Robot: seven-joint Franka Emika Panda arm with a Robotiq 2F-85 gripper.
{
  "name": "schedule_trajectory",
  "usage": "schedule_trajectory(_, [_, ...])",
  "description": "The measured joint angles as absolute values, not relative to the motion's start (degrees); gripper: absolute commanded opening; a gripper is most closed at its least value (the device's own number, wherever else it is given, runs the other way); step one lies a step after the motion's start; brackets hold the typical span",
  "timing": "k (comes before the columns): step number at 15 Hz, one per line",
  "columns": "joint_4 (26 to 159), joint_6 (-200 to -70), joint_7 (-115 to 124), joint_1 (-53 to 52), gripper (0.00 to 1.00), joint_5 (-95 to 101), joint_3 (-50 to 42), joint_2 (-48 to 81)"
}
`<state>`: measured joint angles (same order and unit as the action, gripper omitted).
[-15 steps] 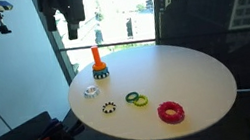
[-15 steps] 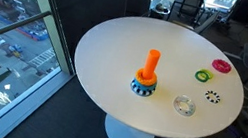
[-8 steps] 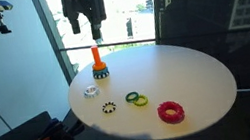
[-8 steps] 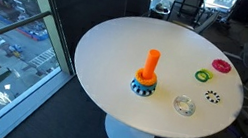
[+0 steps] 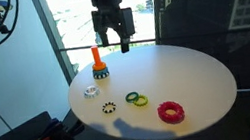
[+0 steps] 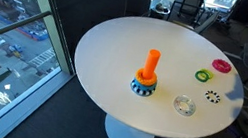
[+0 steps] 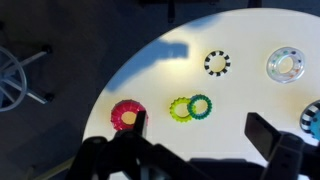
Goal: Place the red ring on the stack
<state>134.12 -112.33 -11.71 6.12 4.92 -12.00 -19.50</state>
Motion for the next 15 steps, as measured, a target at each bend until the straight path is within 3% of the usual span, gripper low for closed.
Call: schedule_trajectory(15, [128.3,-125.7,-3.41,12.41,1.0,8.23,-13.49,2.14])
